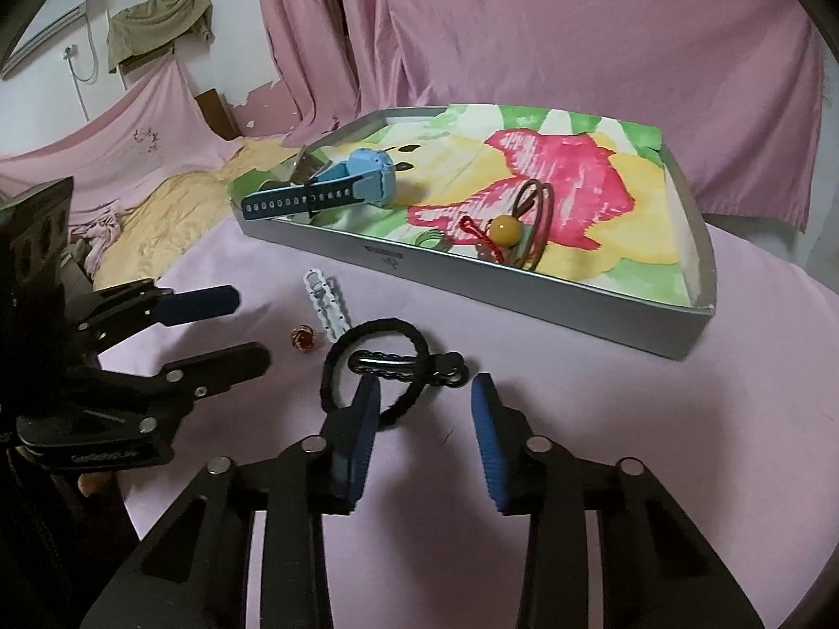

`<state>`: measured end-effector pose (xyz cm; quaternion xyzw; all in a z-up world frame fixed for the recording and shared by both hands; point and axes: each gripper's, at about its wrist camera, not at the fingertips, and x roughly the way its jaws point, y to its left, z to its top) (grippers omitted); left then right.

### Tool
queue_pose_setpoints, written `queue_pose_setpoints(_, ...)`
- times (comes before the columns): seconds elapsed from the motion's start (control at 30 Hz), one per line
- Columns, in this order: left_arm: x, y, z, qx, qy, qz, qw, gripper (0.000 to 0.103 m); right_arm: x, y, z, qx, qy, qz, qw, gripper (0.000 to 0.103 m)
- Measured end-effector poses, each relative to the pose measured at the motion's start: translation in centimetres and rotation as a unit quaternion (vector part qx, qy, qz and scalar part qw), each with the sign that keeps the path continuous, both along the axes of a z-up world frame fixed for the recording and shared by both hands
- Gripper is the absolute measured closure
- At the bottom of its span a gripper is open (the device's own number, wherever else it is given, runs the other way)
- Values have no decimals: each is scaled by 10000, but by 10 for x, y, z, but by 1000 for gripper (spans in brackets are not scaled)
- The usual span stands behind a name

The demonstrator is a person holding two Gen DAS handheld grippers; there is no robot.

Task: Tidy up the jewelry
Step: 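Grasp the small gold stud with the left tool while the right tool grasps the black beaded ring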

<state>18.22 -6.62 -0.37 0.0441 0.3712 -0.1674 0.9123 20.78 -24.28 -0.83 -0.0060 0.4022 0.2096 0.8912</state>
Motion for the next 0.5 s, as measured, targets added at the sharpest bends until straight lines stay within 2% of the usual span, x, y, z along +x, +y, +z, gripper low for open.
queue_pose_setpoints(0.23, 11, -7, 0, 9, 56, -129, 9999, 57, 7, 4, -1, -34, 83, 74, 9999, 77)
queue_pose_setpoints(0.3, 14, -9, -1, 10, 98, -164, 9998, 61, 10, 5, -2, -39, 124, 89, 9999, 81)
queue_pose_setpoints(0.43, 19, -13, -3, 1, 221, -260, 9994, 64, 10, 8, -4, -94, 179, 146, 9997, 81)
queue_pose_setpoints(0.5, 21, -15, -4, -14, 290, -308, 9991, 71, 10, 10, -4, -186, 154, 183, 9995, 81)
